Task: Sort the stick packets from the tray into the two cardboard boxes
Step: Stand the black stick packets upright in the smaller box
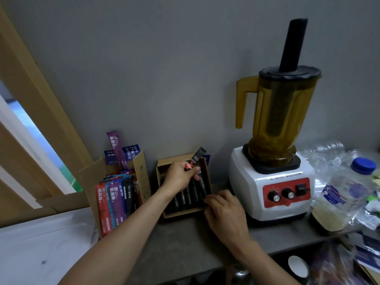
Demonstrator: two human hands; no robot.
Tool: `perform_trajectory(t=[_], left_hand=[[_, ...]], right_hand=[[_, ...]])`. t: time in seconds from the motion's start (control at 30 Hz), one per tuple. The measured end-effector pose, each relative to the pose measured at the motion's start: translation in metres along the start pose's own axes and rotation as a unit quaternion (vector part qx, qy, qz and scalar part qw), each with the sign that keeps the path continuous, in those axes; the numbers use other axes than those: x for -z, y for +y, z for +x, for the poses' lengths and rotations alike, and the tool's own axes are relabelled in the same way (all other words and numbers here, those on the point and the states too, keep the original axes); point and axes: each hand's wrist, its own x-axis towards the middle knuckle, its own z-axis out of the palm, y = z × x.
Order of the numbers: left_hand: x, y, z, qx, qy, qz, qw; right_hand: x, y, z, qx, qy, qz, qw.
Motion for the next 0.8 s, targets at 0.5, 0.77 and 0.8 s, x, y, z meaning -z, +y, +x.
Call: perform_trajectory(t=[0.5,0.77,0.8], left_hand=[[0.013,0.003,-0.013,-0.049,0.035,-0.019,0.998],[0.034,-0.008,-0.049,0.047,-0.063,-0.174,0.982],[0.037,-0.009,-0.054,0.069,-0.087,-0.200,0.974]], right_hand=[[-0.007,-0.004,-0.003,0.007,-0.053,-0.046,0.998],[0.008,-0.017,0.015,-0.122,-0.013,0.200,0.972],[0.013,-0.019,0.024,-0.185,-0.022,0.307,0.934]])
